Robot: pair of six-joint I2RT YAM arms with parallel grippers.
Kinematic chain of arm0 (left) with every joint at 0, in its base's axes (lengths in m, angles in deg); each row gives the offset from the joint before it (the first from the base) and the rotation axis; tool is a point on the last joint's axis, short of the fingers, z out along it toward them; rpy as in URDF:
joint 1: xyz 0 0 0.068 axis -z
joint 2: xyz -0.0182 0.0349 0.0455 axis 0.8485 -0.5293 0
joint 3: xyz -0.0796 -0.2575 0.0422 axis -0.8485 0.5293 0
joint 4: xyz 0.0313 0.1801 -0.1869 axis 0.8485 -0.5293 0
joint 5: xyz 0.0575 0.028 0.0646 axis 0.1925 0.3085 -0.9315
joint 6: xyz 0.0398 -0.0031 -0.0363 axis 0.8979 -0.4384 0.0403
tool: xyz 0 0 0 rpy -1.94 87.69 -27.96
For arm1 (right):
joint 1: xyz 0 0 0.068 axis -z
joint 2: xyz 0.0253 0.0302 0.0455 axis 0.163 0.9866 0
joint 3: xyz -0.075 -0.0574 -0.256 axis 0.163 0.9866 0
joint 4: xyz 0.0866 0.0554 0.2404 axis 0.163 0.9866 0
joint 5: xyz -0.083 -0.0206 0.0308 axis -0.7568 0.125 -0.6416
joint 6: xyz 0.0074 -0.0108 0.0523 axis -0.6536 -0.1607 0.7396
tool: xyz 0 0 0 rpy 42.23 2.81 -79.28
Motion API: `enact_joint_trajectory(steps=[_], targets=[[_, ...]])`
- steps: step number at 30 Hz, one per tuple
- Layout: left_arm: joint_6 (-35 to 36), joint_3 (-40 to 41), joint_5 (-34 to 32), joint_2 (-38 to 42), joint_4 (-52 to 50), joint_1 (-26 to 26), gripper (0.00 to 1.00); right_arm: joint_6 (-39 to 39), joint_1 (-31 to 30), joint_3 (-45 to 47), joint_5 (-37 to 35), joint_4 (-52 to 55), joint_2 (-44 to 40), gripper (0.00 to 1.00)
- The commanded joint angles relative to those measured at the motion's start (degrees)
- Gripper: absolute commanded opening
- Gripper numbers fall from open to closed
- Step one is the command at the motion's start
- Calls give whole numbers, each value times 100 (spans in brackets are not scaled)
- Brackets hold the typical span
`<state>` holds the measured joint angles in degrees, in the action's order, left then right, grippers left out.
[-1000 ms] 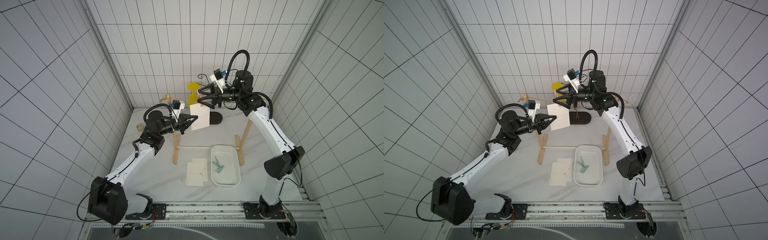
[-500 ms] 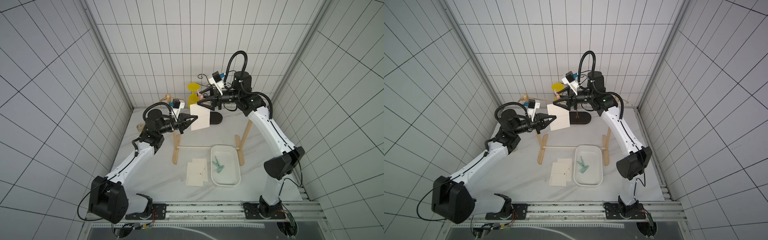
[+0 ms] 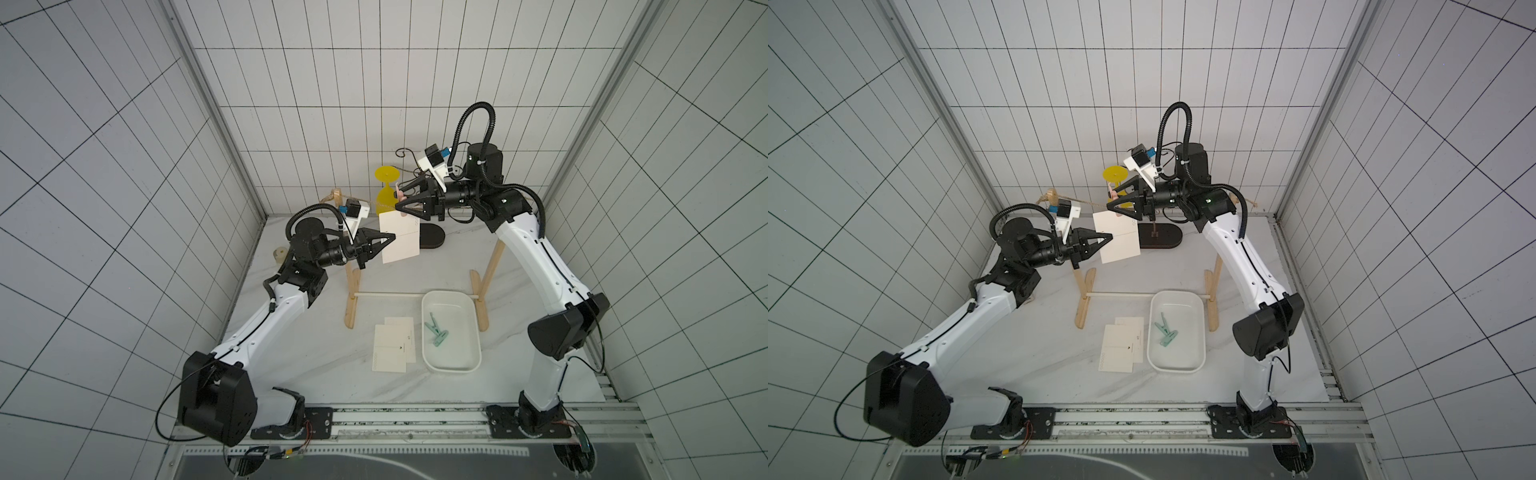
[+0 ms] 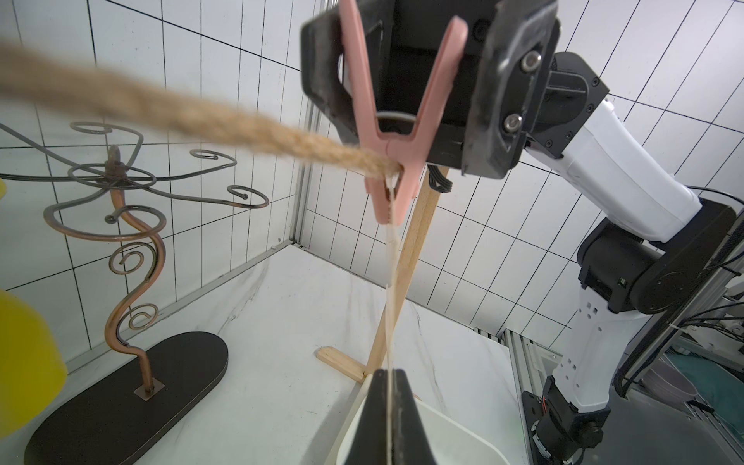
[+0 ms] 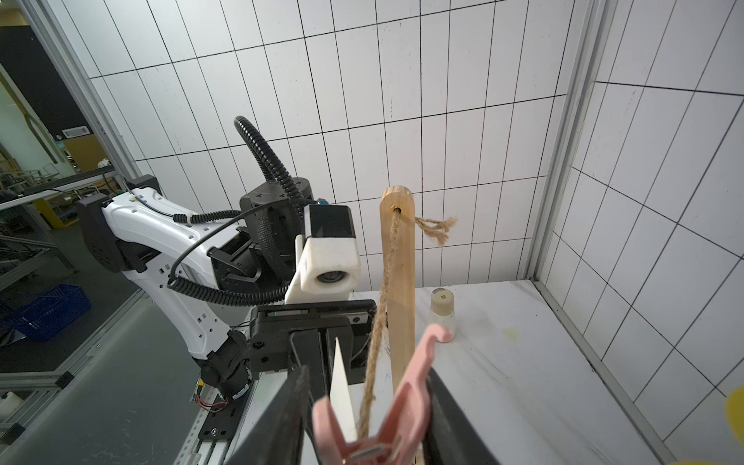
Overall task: Remove the postcards from the strings
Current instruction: Remove the clamp from the clothesline.
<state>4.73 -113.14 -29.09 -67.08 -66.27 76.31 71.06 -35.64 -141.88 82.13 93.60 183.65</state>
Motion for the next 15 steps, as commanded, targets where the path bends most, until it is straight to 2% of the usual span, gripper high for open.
enact_joint_trajectory(steps=[1, 9, 15], targets=[[-11, -188, 139, -71, -1, -24, 0, -79, -63, -436, 300, 63, 54, 45], [-29, -198, 221, -88, -19, -42, 0, -28, -59, -480, 429, 54, 115, 46], [-42, -206, 258, -110, -23, -37, 0, -26, -60, -480, 524, 60, 144, 43]])
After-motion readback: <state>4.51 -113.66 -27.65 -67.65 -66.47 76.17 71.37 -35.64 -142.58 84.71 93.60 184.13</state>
